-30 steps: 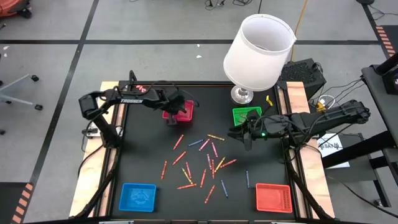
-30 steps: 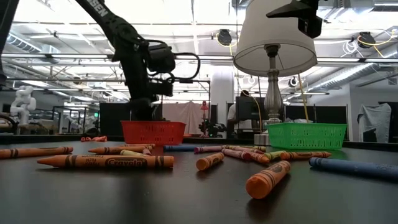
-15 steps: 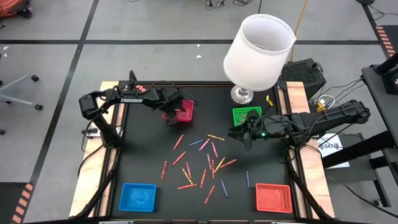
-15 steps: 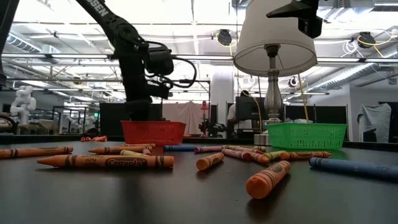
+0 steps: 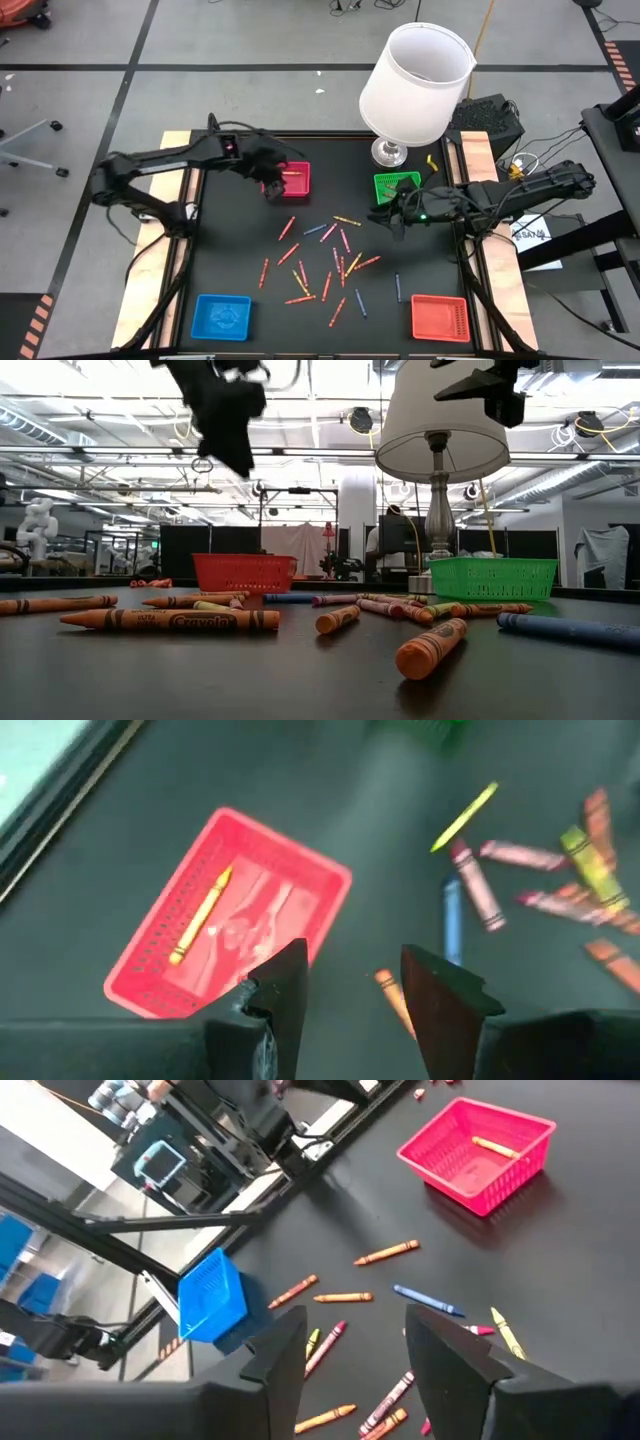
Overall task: Sort crayons
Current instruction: Put the yellow crayon into the red basket
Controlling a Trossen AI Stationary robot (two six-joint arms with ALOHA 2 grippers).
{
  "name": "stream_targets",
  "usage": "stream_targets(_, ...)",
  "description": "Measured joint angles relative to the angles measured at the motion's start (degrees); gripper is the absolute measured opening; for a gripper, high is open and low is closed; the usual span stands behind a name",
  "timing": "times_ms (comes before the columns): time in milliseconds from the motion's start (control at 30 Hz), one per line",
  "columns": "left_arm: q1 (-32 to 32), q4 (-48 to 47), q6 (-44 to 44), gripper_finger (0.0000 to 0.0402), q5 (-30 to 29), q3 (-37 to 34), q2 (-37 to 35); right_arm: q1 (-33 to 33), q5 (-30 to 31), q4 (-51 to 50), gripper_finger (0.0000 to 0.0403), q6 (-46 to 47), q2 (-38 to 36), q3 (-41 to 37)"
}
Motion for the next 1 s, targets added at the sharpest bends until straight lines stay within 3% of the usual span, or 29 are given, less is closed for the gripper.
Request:
stream_targets(267,-10.9,-0.3,-17.8,0.016,0.4,0.3,-11.3,-0.2,0.0,0.0,0.0155,0.5,4.6,0.0)
stream_targets(467,-23.7,2.0,-28.5,0.016,-10.9,0.3,-14.8,-0.2,0.0,5.0,0.0155,0.2,9.9,0.0)
stream_targets(567,-28.8,2.8,-30.5,0.016,-16.5,0.3,-14.4,-0.6,-1.4,6.2,0.0155,-1.5,11.9,0.0)
stream_targets(700,-33.2,3.1,-32.5,0.016,-21.6,0.3,-12.1,-2.1,-8.8,7.7,0.0155,-1.4,13.1,0.0)
stream_targets(800,-34.8,5.0,-32.9,0.016,-22.6,0.3,-9.6,-2.6,-11.7,8.6,0.0155,-4.0,13.1,0.2)
stream_targets(1000,-35.9,9.0,-34.4,0.016,-22.7,0.2,-4.5,-4.8,-12.0,-2.7,0.0155,-17.5,13.7,4.9)
